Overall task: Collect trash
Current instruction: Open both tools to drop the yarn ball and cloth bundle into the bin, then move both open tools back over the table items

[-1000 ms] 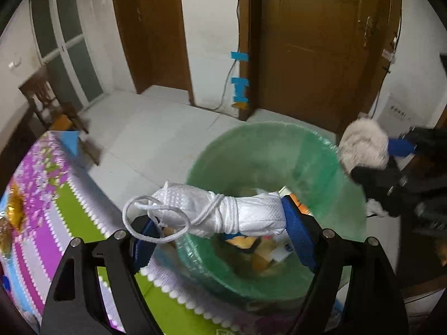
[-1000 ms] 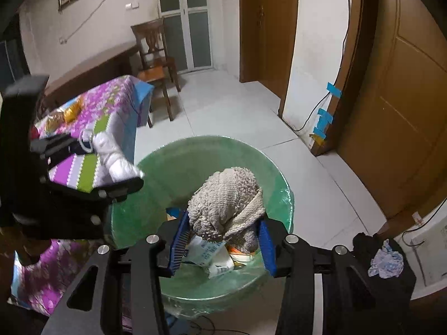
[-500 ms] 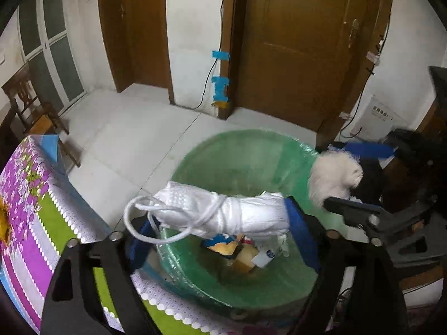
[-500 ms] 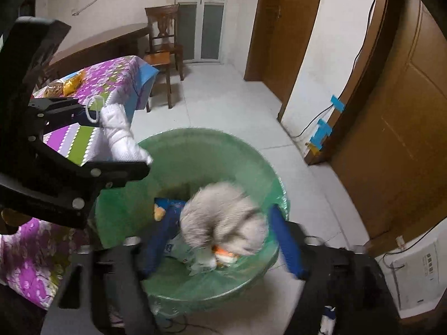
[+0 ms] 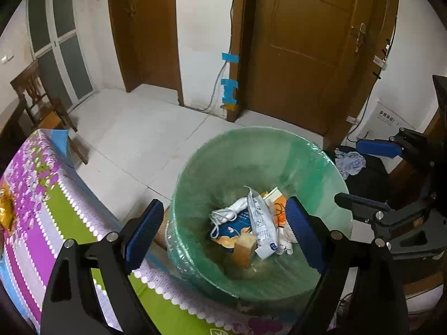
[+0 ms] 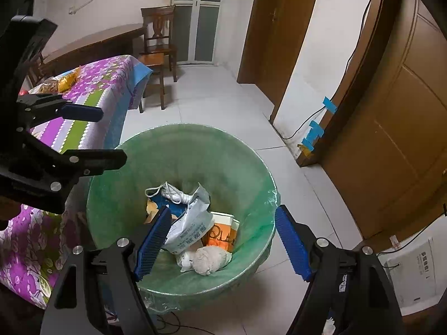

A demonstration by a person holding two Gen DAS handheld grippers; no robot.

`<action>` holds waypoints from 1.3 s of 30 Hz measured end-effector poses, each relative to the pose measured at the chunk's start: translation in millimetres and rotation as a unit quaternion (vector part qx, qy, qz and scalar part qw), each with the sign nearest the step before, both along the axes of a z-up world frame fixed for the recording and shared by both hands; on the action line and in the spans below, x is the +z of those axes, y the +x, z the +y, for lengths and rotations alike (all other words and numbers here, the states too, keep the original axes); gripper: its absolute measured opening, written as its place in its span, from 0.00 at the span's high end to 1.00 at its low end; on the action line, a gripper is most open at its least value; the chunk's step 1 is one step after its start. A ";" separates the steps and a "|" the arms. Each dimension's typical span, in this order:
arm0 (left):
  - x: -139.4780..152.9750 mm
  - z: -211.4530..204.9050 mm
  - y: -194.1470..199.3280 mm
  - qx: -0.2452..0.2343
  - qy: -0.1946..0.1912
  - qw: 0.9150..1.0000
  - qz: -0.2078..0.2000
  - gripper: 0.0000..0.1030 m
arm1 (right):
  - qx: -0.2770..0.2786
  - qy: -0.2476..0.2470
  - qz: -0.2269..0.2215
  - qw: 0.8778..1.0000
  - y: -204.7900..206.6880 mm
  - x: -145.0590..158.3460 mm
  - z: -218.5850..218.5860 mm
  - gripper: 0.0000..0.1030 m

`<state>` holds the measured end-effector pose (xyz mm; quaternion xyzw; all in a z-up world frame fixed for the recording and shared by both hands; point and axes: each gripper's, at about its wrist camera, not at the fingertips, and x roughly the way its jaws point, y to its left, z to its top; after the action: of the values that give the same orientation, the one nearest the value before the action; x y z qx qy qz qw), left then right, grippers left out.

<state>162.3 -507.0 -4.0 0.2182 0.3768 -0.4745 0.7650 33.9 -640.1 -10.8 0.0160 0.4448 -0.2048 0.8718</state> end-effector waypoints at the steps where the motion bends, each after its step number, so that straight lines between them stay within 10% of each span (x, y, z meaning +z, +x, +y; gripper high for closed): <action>1: 0.3 2.9 -1.2 0.006 0.001 1.000 -0.007 0.17 | -0.001 0.000 -0.001 1.000 -0.3 0.1 0.5 0.25; 12: 2.3 73.4 4.0 0.136 0.010 0.986 -0.093 0.15 | -0.021 -0.024 -0.097 0.995 -6.3 20.5 32.9 0.25; 21: 11.9 193.0 15.7 0.258 -0.004 0.958 -0.123 0.11 | 0.015 -0.032 -0.232 0.972 9.3 45.1 114.6 0.22; 33: 15.1 401.7 41.0 0.410 -0.021 0.908 -0.081 0.06 | 0.169 0.063 -0.198 0.964 110.7 33.2 237.4 0.20; 36: 9.6 442.6 53.1 0.407 -0.023 0.911 -0.065 0.06 | 0.204 0.091 -0.176 0.959 140.8 24.3 270.0 0.20; 39: 3.6 467.7 62.2 0.345 -0.022 0.936 -0.062 0.06 | 0.227 0.126 -0.158 0.953 168.3 16.7 294.0 0.20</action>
<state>224.5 -39.3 -0.3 0.0865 0.3698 -0.1749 0.9084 202.2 -346.1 6.0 0.0569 0.3152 0.0616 0.9453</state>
